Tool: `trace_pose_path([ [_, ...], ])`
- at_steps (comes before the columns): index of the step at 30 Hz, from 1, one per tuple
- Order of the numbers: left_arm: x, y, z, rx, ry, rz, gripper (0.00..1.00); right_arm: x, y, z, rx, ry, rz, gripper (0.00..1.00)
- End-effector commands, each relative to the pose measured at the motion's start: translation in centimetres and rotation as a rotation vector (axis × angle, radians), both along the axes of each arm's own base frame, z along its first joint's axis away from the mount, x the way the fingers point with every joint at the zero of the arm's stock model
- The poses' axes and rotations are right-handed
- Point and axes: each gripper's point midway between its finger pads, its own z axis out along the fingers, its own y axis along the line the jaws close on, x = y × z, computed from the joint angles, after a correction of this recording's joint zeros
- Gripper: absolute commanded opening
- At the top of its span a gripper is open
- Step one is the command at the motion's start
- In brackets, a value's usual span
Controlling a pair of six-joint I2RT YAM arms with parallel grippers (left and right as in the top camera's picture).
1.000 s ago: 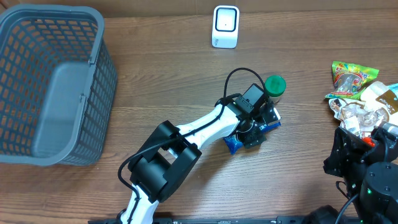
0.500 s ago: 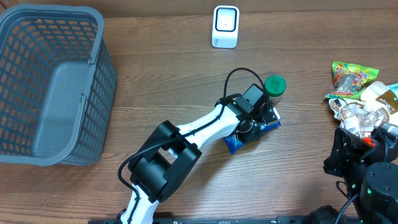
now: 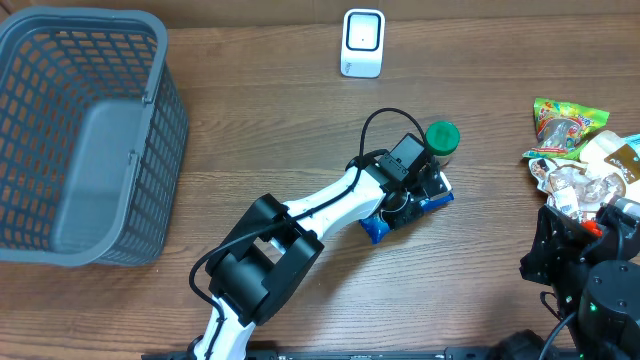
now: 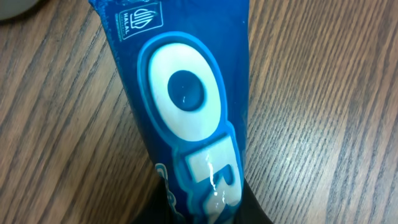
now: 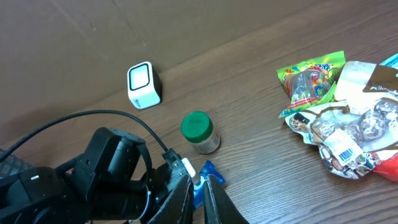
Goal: Scan the item barcode
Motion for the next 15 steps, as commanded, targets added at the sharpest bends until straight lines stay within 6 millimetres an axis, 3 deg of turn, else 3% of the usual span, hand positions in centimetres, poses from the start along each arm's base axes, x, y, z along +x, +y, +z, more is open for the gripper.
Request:
trace_pose_path([
  [1,-0.4,-0.5,-0.6,-0.003,0.025,0.003,0.04,0.0,-0.3,0.0,-0.006,-0.008,-0.012,0.10],
  [9,-2.3,-1.8,0.7,-0.089,0.145,-0.043,0.04,-0.1,-0.3,-0.1,-0.009,-0.002,-0.012,0.10],
  [15,-2.4,-2.7,5.1,-0.193,0.256,-0.085,0.04,-0.1,-0.5,-0.1,-0.016,-0.003,-0.023,0.09],
])
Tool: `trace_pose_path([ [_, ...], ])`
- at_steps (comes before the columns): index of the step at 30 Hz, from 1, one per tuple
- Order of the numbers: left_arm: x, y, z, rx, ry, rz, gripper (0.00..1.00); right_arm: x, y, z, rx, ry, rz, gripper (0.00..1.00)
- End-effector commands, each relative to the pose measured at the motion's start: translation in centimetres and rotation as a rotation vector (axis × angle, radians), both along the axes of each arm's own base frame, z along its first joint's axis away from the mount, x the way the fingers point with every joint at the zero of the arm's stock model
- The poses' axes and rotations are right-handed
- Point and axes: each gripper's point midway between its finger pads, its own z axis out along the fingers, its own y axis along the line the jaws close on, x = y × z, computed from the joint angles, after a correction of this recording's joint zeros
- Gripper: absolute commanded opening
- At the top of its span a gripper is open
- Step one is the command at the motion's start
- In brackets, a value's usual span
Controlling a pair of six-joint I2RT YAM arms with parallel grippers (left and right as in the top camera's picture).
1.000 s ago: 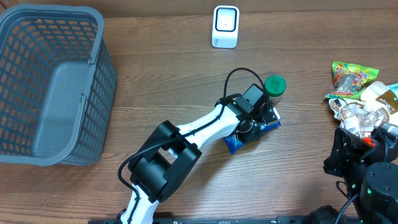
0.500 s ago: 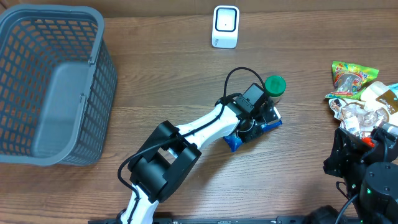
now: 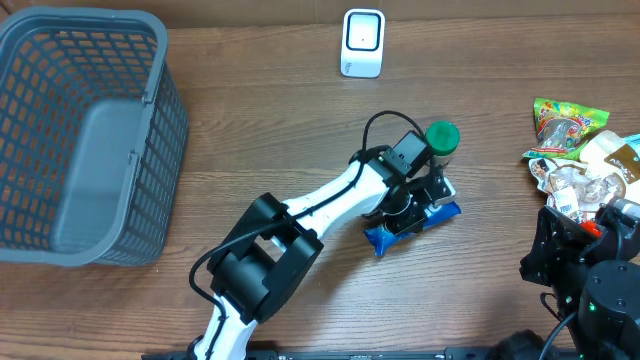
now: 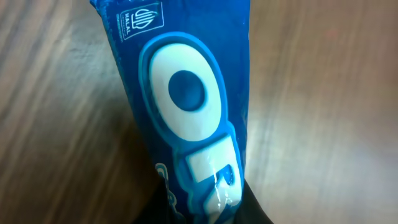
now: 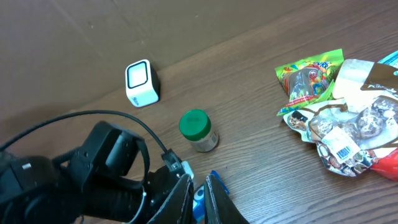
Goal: Scan the item barcode
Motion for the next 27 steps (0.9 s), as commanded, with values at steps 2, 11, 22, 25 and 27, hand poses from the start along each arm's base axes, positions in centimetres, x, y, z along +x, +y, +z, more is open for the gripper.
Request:
trace_pose_path([
  [2,1.4,-1.8,5.3,-0.187,0.073,-0.045,0.04,0.0,-0.5,0.1,-0.013,-0.012,-0.026,0.09],
  [11,6.8,2.6,13.8,-0.565,0.227,0.009,0.04,0.0,-0.6,0.1,-0.016,-0.013,-0.031,0.09],
  [22,9.1,9.9,21.6,-1.062,0.292,0.017,0.05,0.1,-0.3,0.3,-0.004,-0.019,-0.018,0.11],
  [25,8.7,10.2,21.6,-1.058,0.309,0.035,0.05,0.1,-0.2,0.4,0.002,-0.022,-0.011,0.11],
  [27,8.5,10.3,21.6,-1.054,0.324,0.044,0.04,0.2,0.0,0.4,0.006,-0.023,-0.004,0.11],
])
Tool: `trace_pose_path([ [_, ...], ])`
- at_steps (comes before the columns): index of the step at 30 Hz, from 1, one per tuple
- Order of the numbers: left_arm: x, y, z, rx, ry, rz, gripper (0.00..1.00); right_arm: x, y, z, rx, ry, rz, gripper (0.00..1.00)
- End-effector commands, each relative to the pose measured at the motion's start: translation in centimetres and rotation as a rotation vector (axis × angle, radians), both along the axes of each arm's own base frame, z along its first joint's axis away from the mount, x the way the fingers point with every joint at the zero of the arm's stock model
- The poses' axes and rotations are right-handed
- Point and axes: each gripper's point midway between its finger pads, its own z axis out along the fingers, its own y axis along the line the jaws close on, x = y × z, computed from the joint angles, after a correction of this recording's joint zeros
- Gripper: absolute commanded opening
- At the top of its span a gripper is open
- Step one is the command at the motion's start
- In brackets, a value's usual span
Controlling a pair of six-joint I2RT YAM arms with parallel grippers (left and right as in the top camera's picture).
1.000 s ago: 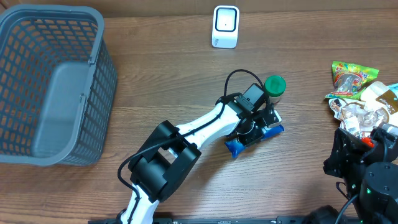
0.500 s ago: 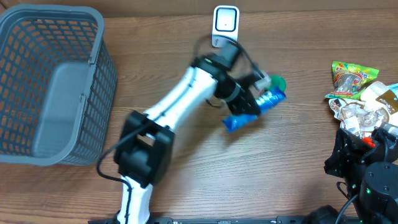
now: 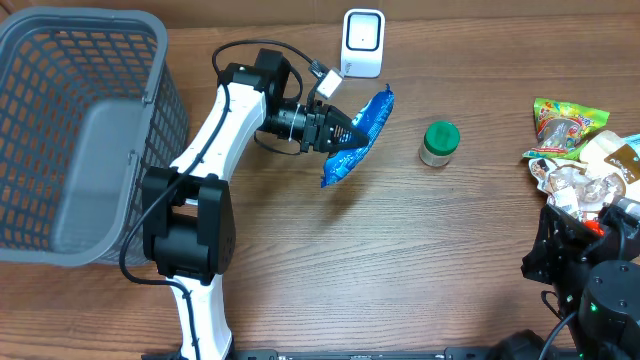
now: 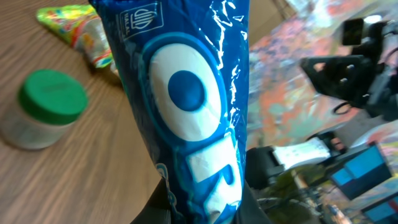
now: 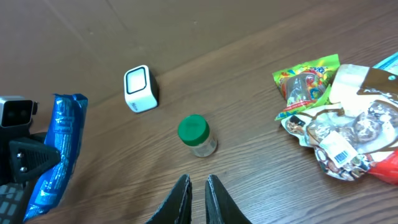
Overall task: Scan the item barcode
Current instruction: 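Lift the Oreo pack up in front of the scanner with the left gripper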
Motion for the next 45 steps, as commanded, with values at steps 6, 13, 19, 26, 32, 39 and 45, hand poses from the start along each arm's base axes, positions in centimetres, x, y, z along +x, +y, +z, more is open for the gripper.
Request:
trace_pose_path([
  [6,-1.1,-0.4,3.4,-0.125,-0.059,-0.017,0.05,0.0,0.3,0.1,0.009,-0.008,0.014,0.13],
  [13,-4.4,0.7,10.7,-0.181,-0.291,-0.021,0.05,0.0,0.3,0.1,0.011,-0.007,0.017,0.14],
  [19,-9.0,2.7,19.1,-0.259,-0.662,-0.016,0.05,0.1,0.6,0.4,0.022,-0.019,0.028,0.15],
  [26,-13.3,3.6,25.3,-0.313,-0.927,-0.032,0.05,0.5,1.2,0.6,0.036,-0.024,0.049,0.15],
  [32,-12.1,2.9,24.5,-0.295,-0.815,-0.043,0.05,0.5,1.3,0.5,0.038,-0.022,0.054,0.15],
  [39,-11.3,1.6,24.2,-0.299,-0.769,-0.074,0.05,0.6,1.7,0.9,0.053,-0.036,0.072,0.16],
  [45,-7.7,0.8,24.8,-0.197,-0.578,0.016,0.05,1.5,4.2,2.3,0.097,-0.084,0.190,0.18],
])
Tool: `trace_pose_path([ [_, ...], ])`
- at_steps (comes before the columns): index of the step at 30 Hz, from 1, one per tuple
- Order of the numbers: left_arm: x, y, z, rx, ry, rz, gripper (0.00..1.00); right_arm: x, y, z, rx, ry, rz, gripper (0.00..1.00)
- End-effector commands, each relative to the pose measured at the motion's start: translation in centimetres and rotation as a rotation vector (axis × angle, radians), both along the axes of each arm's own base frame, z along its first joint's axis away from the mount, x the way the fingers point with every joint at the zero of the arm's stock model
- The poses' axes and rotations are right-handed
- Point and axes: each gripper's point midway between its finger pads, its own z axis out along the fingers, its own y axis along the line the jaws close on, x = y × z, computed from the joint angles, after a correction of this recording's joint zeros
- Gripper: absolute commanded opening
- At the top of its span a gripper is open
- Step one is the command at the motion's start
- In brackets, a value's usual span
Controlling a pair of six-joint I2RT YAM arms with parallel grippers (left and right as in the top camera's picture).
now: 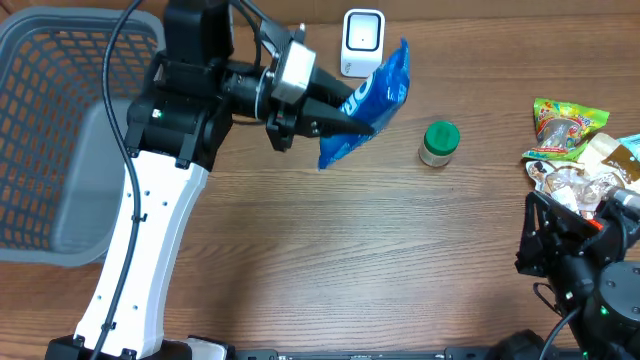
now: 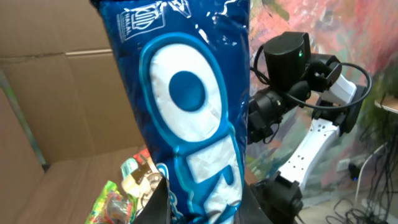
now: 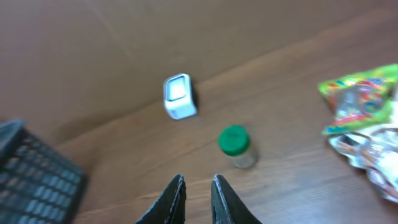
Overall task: Scan the item barcode
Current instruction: 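Lift the Oreo pack up in front of the scanner with the left gripper, then bring the Oreo pack down to center as the right gripper approaches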
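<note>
A blue snack packet [image 1: 375,95] hangs in the air just in front of the white scanner [image 1: 362,42] at the back middle of the table. My left gripper [image 1: 335,120] is shut on the packet's lower end. In the left wrist view the packet [image 2: 186,106] fills the frame, with its white and blue printed face towards the camera and the left gripper [image 2: 199,208] clamped at its base. No barcode shows. My right gripper [image 3: 198,186] hovers low at the front right with a narrow gap between its fingers and nothing in it. The scanner [image 3: 179,96] lies far ahead of it.
A green-lidded jar [image 1: 438,142] stands right of the packet. A grey mesh basket [image 1: 80,140] fills the far left. Several snack bags [image 1: 575,150] are piled at the right edge, close to my right arm [image 1: 580,265].
My left arm now stands taller and holds the packet higher and a little further right, by the scanner. The right wrist view has shifted, and the right fingers stand slightly wider apart.
At first my left gripper was shut on the packet lying on the table beside the green-lidded jar. Half a second later the packet had shifted slightly, still low. Then it was in the air left of the scanner. Now it is held up close to the scanner's front.
</note>
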Motion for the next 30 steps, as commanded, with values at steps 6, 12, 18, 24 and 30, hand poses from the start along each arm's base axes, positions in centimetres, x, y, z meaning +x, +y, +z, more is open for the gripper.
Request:
trace_pose_path([
  [6,11.7,-0.3,-5.0,0.140,0.709,0.472,0.05,1.5,2.2,-1.3,-0.018,0.064,0.087,0.18],
  [12,16.7,2.2,-12.2,0.278,0.820,0.854,0.05,1.9,2.6,-1.8,-0.023,0.089,0.098,0.18],
  [18,16.3,5.4,-12.2,0.385,0.608,1.063,0.05,2.1,2.6,-1.5,-0.036,0.070,0.101,0.18],
  [24,13.9,6.1,-10.6,0.422,0.490,1.086,0.05,2.3,2.7,-1.0,-0.039,0.048,0.105,0.18],
  [30,10.7,6.1,-13.9,0.477,0.540,1.042,0.05,2.2,2.7,-1.0,-0.052,0.046,0.111,0.18],
])
